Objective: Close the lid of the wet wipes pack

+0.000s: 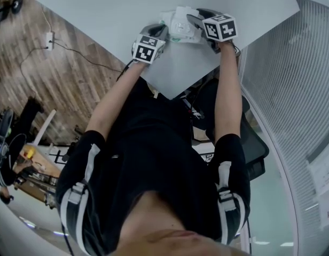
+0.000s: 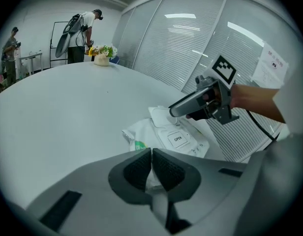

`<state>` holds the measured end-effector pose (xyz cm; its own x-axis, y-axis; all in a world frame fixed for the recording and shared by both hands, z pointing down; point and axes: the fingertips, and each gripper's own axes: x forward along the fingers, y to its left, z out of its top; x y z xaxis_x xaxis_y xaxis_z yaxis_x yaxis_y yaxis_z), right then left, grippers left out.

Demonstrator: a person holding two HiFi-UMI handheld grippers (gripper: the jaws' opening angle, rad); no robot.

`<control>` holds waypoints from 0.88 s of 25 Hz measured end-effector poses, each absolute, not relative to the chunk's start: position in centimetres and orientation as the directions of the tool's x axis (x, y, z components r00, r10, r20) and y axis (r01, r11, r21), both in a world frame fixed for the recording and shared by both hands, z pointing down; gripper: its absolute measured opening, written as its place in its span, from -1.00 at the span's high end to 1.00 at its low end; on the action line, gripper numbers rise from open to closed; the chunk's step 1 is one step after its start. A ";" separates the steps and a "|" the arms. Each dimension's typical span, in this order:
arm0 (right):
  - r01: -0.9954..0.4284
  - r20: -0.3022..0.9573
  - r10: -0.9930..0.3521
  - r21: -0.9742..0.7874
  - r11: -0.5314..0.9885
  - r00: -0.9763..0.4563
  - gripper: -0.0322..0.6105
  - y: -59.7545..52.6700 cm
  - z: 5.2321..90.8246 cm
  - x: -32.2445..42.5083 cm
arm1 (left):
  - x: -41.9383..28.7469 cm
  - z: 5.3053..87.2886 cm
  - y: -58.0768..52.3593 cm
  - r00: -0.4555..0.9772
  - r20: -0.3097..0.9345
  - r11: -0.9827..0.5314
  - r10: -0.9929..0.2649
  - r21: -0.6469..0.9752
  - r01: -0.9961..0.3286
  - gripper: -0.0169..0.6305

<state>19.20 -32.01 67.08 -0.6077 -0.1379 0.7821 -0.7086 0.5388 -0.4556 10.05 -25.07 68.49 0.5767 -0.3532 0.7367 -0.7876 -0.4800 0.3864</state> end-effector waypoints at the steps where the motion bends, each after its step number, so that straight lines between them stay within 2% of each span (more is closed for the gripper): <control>1: -0.701 0.774 -0.142 -0.459 0.545 -0.617 0.19 -31.8 66.4 19.2 | 10.0 68.5 -25.0 0.578 0.736 -0.482 -0.353 0.387 -0.786 0.87; 7: -0.646 0.741 -0.115 -0.485 0.590 -0.661 0.23 -28.2 63.3 18.4 | 9.5 69.3 -24.5 0.576 0.736 -0.485 -0.356 0.381 -0.787 0.87; 15: -0.660 0.749 -0.058 -0.541 0.521 -0.660 0.14 -22.5 65.5 17.1 | 9.6 68.7 -24.6 0.590 0.724 -0.508 -0.356 0.380 -0.773 0.87; 19: -0.749 0.818 -0.099 -0.461 0.476 -0.567 0.15 -22.4 66.8 17.4 | 9.6 68.7 -24.7 0.595 0.719 -0.506 -0.361 0.384 -0.772 0.87; 22: -0.830 0.888 -0.157 -0.324 0.454 -0.433 0.27 -22.9 67.4 17.6 | 9.6 68.7 -24.7 0.596 0.716 -0.504 -0.363 0.388 -0.772 0.87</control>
